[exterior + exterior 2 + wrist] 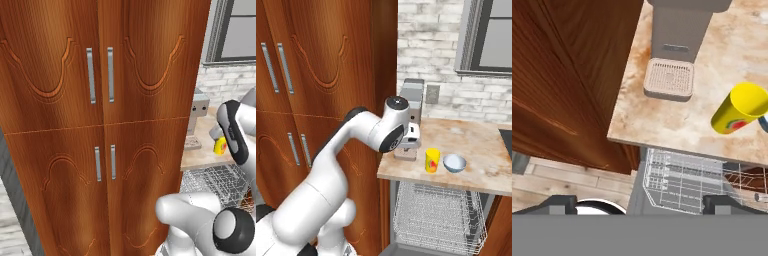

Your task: Pick up the cup and bowl from the counter, place them in the dishwasher, and close the dishwasher door.

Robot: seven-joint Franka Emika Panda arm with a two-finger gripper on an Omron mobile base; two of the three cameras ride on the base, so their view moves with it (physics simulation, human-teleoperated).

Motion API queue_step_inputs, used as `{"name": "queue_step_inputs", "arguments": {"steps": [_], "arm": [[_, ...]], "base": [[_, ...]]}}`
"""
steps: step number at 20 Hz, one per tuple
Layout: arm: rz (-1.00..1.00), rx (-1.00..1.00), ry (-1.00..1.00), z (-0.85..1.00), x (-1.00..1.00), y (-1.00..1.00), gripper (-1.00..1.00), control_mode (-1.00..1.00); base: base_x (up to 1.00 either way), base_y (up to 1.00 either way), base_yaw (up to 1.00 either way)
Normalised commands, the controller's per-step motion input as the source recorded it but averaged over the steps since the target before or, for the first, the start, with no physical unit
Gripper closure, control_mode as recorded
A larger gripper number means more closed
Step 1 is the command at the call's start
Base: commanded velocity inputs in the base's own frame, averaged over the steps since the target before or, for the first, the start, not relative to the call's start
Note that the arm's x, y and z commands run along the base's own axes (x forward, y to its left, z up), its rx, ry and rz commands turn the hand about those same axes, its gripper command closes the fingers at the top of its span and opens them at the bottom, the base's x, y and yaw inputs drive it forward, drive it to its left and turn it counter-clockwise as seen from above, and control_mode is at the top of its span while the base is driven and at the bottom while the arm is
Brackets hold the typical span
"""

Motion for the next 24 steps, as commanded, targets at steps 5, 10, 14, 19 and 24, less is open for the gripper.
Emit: {"name": "queue_step_inputs", "arguments": {"steps": [5,10,14,19,24], "arm": [[0.0,0.01,0.01,-0.36,0.33,-0.24,-1.0,-1.0],[0.0,0.02,0.0,-0.22,0.31,-0.31,-1.0,-1.0],[0.0,0.03,0.0,-0.2,0.39,-0.33,-1.0,-1.0],[0.0,0.05,0.02,-0.27,0.42,-0.25,-1.0,-1.0],[0.0,0.06,0.02,-0.26,0.42,-0.22,-1.0,-1.0]], "base": [[0.0,0.0,0.0],[0.0,0.0,0.0],[0.0,0.0,0.0],[0.0,0.0,0.0],[0.0,0.0,0.0]]}}
